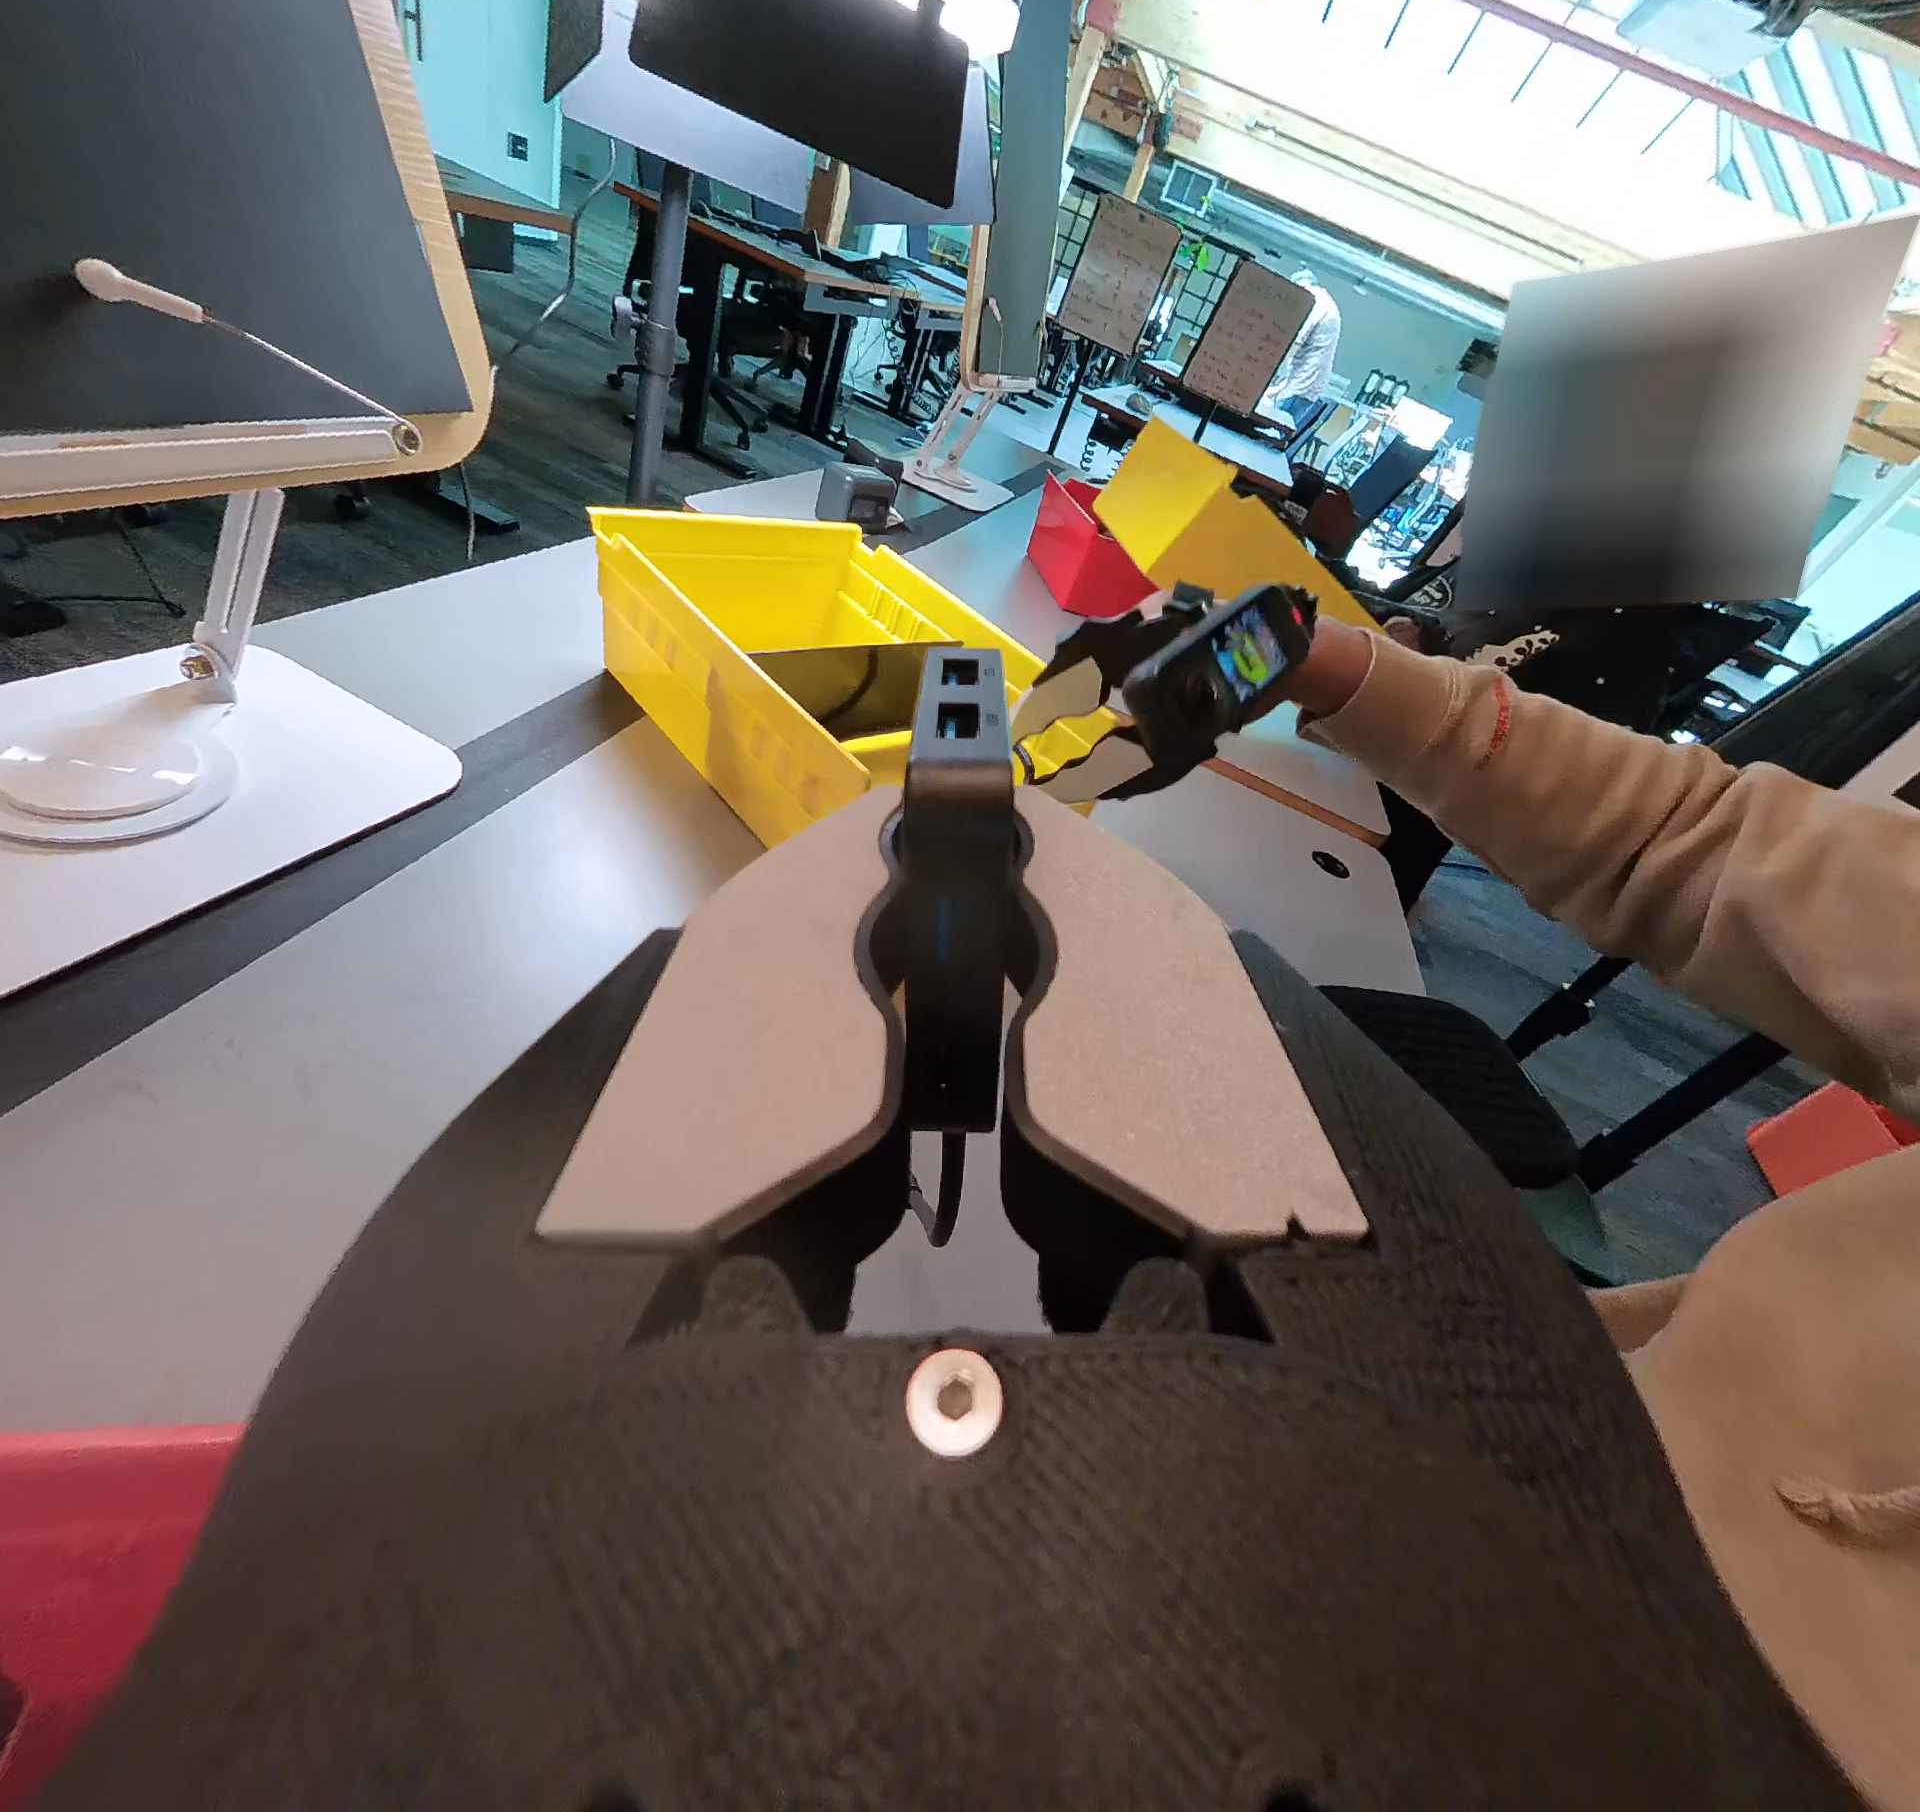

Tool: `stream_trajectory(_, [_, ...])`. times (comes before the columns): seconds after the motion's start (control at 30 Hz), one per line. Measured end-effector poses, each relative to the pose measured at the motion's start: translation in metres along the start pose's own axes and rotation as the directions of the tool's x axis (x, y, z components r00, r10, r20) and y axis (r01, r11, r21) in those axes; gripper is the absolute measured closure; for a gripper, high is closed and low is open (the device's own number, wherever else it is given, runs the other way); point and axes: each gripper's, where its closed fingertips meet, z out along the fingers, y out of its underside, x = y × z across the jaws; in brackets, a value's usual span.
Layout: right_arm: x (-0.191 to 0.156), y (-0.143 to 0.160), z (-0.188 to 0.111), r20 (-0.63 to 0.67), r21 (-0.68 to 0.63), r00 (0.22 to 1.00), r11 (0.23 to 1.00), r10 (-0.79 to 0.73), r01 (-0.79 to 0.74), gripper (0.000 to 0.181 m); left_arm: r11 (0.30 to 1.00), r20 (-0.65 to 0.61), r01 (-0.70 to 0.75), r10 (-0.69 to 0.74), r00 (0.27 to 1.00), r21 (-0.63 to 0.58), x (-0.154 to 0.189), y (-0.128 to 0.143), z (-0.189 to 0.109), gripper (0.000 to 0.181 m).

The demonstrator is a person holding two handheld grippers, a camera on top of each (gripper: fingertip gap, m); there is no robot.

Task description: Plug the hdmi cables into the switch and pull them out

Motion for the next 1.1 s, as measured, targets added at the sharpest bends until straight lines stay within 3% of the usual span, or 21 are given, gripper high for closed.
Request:
stream_trajectory(0.07, [0.000, -0.008, -0.015, 0.069, 0.069, 0.993, 0.993, 0.093, -0.098, 0.138, 1.000, -0.014, -0.001, 0.001, 1.000, -0.010, 0.002, 0.001, 0.002, 0.167])
stream_trajectory(0.17, [0.009, -0.047, -0.054, 0.137, 0.318, 0.968, 0.916, 0.210, -0.244, 0.135, 0.999, -0.038, -0.014, 0.012, 0.999, -0.037, 0.007, 0.006, 0.008, 0.167])
stream_trajectory(0.3, [0.010, -0.128, -0.125, 0.273, 0.686, 0.937, 0.638, 0.218, -0.349, 0.140, 0.986, -0.090, -0.112, 0.101, 0.991, -0.127, 0.024, 0.022, 0.021, 0.167])
stream_trajectory(0.43, [0.002, -0.186, -0.180, 0.368, 0.808, 0.923, 0.453, 0.112, -0.377, 0.142, 0.939, -0.193, -0.299, 0.265, 0.945, -0.173, 0.056, 0.036, 0.035, 0.167])
stream_trajectory(0.5, [-0.001, -0.207, -0.199, 0.435, 0.815, 0.899, 0.399, 0.057, -0.420, 0.145, 0.905, -0.232, -0.393, 0.352, 0.907, -0.165, 0.074, 0.040, 0.043, 0.167])
stream_trajectory(0.6, [-0.015, -0.227, -0.209, 0.464, 0.806, 0.884, 0.435, -0.046, -0.400, 0.150, 0.864, -0.248, -0.477, 0.432, 0.867, -0.160, 0.091, 0.041, 0.050, 0.167])
stream_trajectory(0.67, [-0.023, -0.228, -0.211, 0.434, 0.814, 0.895, 0.470, -0.102, -0.341, 0.163, 0.840, -0.243, -0.516, 0.472, 0.848, -0.168, 0.092, 0.041, 0.046, 0.164])
stream_trajectory(0.77, [-0.020, -0.221, -0.222, 0.459, 0.809, 0.880, 0.468, -0.127, -0.355, 0.168, 0.862, -0.244, -0.492, 0.454, 0.857, -0.123, 0.094, 0.030, 0.037, 0.156])
stream_trajectory(0.9, [0.018, -0.192, -0.229, 0.387, 0.799, 0.922, 0.502, -0.008, -0.331, 0.168, 0.896, -0.147, -0.439, 0.427, 0.892, -0.061, 0.076, 0.009, 0.021, 0.151])
stream_trajectory(1.0, [0.080, -0.149, -0.212, 0.163, 0.738, 0.961, 0.619, 0.225, -0.270, 0.168, 0.928, -0.085, -0.373, 0.371, 0.925, -0.005, 0.061, -0.007, 0.006, 0.153])
stream_trajectory(1.1, [0.146, -0.092, -0.189, -0.128, 0.607, 0.901, 0.751, 0.416, -0.260, 0.167, 0.936, -0.068, -0.351, 0.352, 0.934, 0.022, 0.056, -0.014, -0.005, 0.154])
